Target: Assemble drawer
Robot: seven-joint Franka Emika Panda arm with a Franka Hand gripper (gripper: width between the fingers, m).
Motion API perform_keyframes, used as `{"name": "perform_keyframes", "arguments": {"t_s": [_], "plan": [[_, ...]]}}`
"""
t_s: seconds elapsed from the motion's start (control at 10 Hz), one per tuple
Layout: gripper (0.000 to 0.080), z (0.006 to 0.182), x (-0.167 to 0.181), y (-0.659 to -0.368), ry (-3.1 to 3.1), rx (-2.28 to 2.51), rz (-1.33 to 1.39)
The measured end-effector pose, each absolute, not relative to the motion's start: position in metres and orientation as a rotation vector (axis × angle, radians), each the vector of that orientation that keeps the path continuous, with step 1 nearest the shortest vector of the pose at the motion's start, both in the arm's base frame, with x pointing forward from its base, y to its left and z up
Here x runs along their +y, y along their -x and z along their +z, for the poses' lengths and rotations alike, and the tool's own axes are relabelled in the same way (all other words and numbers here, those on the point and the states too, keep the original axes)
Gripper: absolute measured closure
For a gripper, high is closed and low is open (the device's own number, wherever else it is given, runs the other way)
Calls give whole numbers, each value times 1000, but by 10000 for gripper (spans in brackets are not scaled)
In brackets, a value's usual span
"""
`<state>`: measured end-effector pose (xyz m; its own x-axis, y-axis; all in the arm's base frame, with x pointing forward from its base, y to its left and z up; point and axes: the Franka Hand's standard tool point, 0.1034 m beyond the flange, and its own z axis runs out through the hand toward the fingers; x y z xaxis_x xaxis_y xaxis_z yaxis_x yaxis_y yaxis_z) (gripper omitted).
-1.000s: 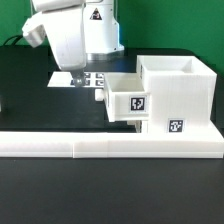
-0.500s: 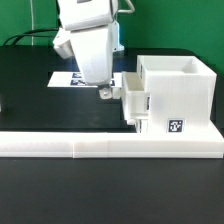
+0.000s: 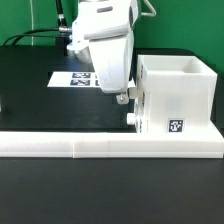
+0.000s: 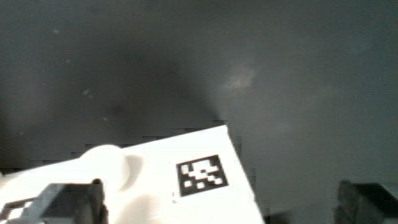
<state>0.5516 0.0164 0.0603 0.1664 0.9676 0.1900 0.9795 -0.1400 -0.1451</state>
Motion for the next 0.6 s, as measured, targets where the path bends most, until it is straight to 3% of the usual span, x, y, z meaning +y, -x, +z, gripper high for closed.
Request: {"name": "perform_keyframes", "arguments": {"t_s": [0.3, 0.6], "plan": [[150, 67, -32, -548, 2167, -1914, -69], [150, 87, -36, -554, 2346, -1884, -161]]}}
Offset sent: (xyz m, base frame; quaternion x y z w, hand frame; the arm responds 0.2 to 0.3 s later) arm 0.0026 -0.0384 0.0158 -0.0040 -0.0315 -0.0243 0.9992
